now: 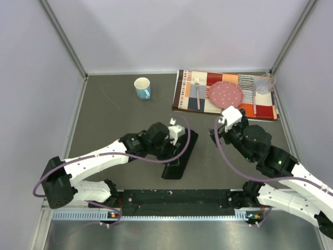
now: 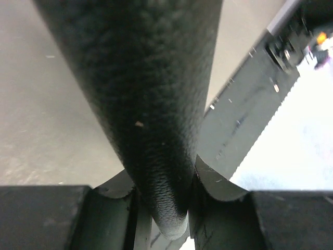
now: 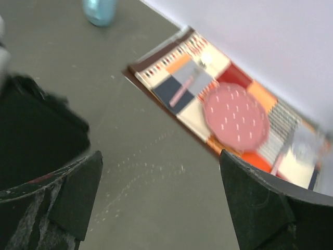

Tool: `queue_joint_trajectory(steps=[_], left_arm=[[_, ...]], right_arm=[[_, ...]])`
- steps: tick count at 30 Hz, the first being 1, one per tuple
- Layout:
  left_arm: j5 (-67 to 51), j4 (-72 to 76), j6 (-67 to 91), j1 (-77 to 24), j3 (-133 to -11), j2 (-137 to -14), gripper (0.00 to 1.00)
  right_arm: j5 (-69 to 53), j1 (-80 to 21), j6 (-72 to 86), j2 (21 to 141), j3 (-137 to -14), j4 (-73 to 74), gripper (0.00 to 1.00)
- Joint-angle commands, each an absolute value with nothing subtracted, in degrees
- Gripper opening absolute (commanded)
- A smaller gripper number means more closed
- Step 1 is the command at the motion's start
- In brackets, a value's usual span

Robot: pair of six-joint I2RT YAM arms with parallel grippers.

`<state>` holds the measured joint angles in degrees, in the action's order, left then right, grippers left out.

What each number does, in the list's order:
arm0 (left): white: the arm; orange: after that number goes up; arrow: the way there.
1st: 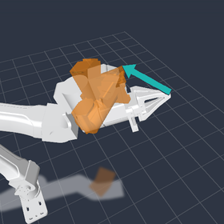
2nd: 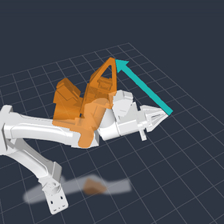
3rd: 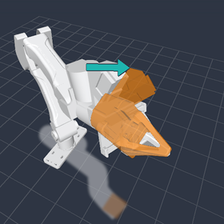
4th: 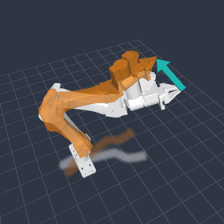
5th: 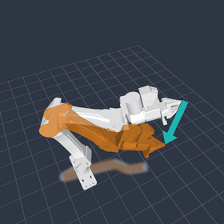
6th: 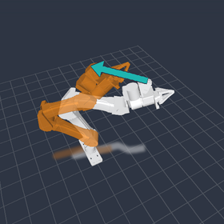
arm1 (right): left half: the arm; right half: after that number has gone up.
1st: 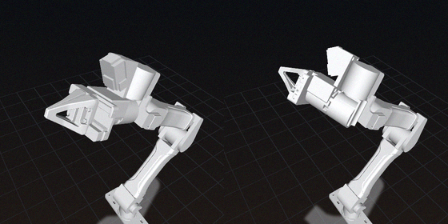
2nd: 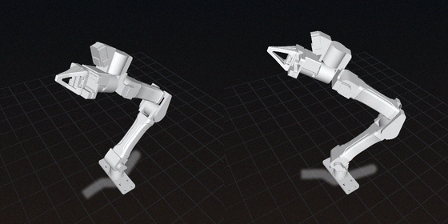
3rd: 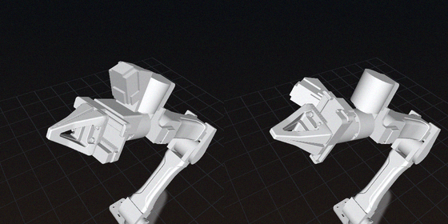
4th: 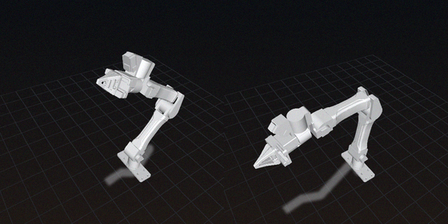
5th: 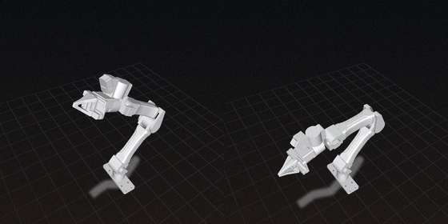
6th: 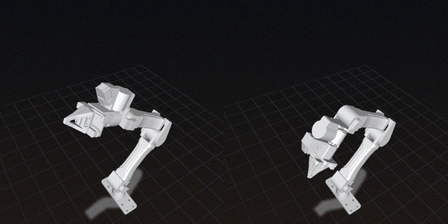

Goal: Sort the hair-cutting tools
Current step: Zip the hairdressing tool bag, then place the hairdressing tool bag at the center of the board.

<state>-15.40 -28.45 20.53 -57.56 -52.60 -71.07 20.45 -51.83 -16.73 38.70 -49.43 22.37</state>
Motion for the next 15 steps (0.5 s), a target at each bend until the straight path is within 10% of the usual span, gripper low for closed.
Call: queue_joint_trajectory(steps=[1,8,15], left_arm=[[-13.81,-22.94,26.18,-49.24,-51.25,-68.38,0.00],[-12.83,-17.06,30.85,-41.75,-51.59,-75.39,0.02],[-10.90,-19.42,32.52,-38.59,-58.17,-87.00,0.42]], right_arm=[[39.62,-51.68,3.50,36.39,-49.31,27.15,0.98],[41.22,-51.68,12.12,32.43,-50.36,31.46,0.99],[39.73,-51.68,17.75,33.84,-50.89,35.77,0.99]])
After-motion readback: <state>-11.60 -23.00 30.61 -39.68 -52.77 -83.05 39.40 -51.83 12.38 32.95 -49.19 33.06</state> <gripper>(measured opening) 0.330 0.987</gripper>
